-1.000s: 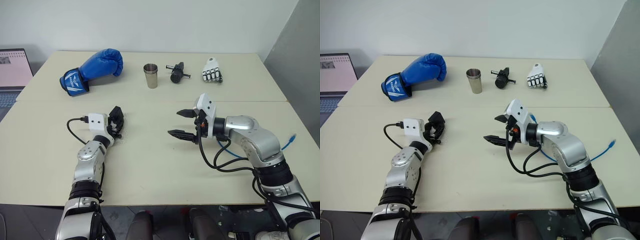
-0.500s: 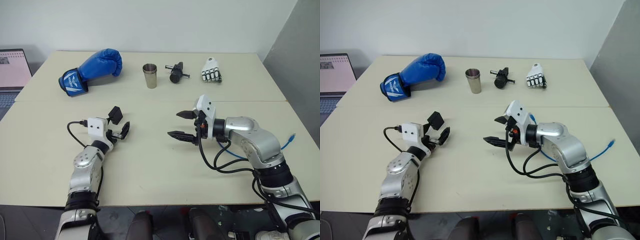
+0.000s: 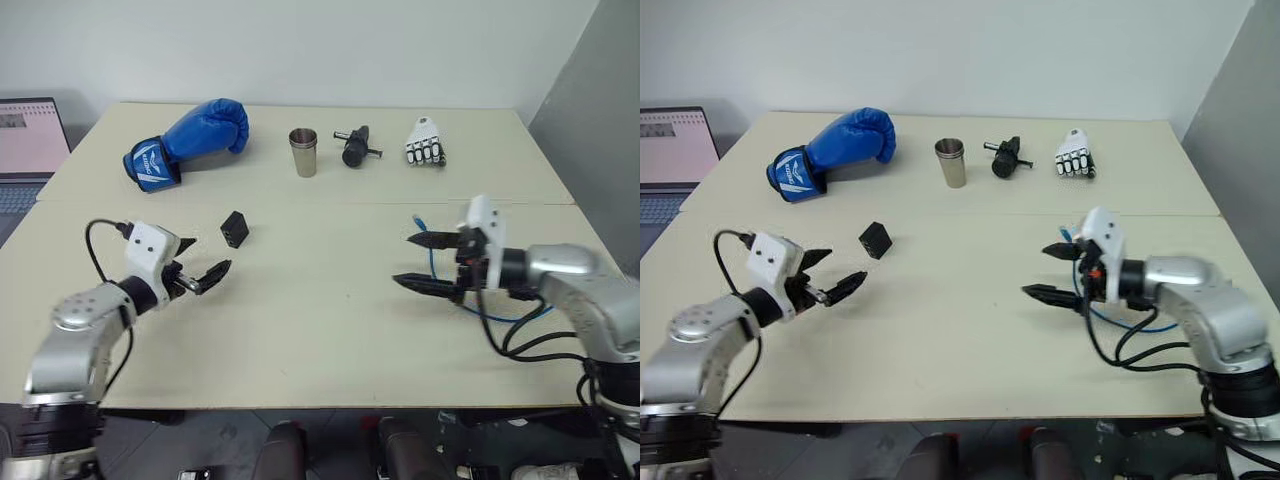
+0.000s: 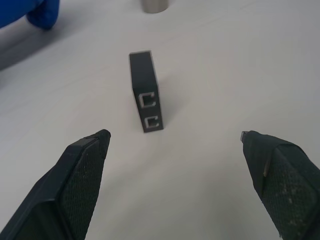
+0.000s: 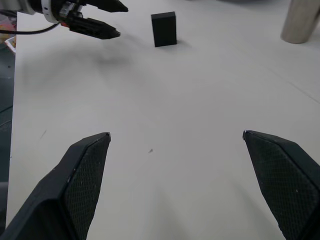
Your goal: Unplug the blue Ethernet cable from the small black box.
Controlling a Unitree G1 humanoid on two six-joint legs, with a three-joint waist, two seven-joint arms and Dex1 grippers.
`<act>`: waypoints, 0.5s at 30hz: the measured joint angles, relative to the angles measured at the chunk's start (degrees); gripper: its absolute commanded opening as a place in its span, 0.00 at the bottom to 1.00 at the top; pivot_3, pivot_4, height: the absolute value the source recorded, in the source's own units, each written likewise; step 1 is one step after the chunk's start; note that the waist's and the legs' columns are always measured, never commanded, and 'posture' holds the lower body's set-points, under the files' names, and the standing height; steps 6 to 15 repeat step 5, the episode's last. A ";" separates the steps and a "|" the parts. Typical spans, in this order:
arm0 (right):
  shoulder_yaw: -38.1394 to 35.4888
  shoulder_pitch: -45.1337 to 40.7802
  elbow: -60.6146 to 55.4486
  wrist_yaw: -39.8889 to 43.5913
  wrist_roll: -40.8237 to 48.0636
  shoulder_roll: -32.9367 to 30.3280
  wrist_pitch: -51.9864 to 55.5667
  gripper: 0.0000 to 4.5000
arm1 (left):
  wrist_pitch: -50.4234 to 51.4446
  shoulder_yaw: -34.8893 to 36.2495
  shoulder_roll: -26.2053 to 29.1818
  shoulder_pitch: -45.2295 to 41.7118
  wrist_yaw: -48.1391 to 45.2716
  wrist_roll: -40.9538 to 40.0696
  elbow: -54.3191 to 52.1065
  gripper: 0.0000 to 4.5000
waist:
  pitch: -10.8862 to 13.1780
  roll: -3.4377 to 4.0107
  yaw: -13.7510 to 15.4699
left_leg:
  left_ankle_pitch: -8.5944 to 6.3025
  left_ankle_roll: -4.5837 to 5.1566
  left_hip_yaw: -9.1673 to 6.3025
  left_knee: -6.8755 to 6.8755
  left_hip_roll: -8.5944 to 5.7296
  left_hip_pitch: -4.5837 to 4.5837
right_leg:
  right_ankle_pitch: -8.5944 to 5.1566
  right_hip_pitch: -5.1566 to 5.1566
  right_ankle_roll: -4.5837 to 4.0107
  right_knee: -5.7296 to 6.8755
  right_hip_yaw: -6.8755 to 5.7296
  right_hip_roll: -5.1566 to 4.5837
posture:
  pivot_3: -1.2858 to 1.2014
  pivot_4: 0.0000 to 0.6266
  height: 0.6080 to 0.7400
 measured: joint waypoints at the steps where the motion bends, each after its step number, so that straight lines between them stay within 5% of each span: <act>1: -0.92 0.54 -0.04 0.92 0.88 -1.48 0.37 1.00 | 0.96 -0.25 0.62 -0.86 -1.63 -0.75 -0.29 0.99 | 0.00 0.00 0.01 | 0.00 0.00 -0.01 0.00 0.01 -0.01 | 0.00 0.00 0.00 0.00 -0.02 0.01 | 0.52 0.24 1.00; 15: -2.59 0.94 0.06 2.63 2.38 -4.26 0.64 1.00 | 3.42 -0.95 2.31 -4.45 -5.14 -2.08 -0.64 0.99 | 0.00 -0.01 0.00 | 0.00 0.00 -0.01 0.01 0.02 -0.02 | -0.01 -0.01 0.00 0.00 0.00 0.05 | 0.52 0.24 1.00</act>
